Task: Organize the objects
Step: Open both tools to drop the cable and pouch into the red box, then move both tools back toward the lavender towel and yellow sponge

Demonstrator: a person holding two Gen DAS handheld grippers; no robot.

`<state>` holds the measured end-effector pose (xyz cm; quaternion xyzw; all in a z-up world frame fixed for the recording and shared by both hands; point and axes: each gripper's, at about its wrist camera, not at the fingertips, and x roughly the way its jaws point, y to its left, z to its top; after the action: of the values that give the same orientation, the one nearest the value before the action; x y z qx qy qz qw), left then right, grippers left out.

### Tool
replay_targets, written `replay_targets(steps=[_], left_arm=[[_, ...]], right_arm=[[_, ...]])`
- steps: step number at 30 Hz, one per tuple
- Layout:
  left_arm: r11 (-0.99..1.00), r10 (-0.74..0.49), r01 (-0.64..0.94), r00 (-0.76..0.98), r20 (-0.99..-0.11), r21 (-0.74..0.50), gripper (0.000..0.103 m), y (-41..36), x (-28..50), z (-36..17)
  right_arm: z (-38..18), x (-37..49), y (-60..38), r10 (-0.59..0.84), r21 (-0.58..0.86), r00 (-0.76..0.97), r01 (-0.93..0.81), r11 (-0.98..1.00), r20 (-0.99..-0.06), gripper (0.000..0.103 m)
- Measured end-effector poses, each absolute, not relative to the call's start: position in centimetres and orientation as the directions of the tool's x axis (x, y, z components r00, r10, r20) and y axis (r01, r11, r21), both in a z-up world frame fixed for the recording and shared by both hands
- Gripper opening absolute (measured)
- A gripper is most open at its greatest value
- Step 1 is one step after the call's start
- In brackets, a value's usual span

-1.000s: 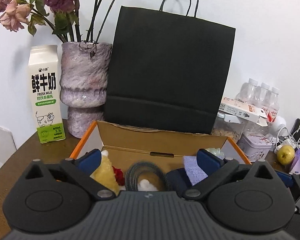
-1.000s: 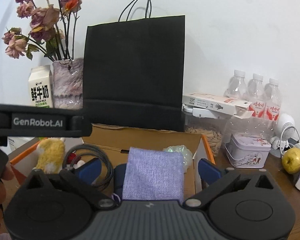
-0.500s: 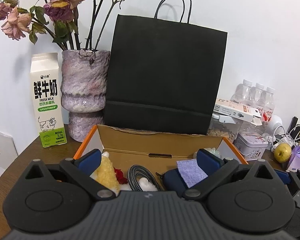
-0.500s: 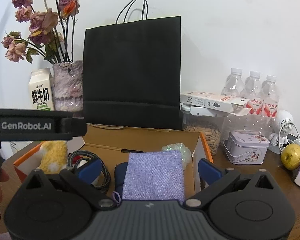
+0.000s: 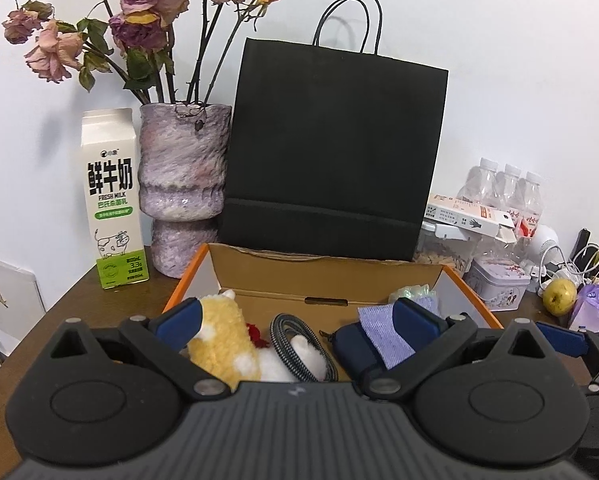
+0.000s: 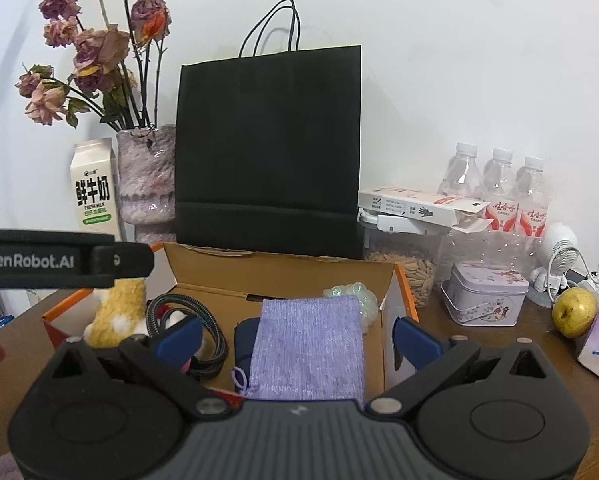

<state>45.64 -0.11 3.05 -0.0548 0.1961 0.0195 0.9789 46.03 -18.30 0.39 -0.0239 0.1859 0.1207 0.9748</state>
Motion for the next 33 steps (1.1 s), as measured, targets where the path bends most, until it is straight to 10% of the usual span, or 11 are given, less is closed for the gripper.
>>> replay_targets(steps=[33], left_arm=[[0.998, -0.002, -0.019, 0.936, -0.352, -0.056, 0.103, -0.7, 33.0, 1.8]], right_arm=[[-1.0, 34.0, -20.4, 0.241, -0.026, 0.893, -0.271, 0.962, -0.38, 0.103]])
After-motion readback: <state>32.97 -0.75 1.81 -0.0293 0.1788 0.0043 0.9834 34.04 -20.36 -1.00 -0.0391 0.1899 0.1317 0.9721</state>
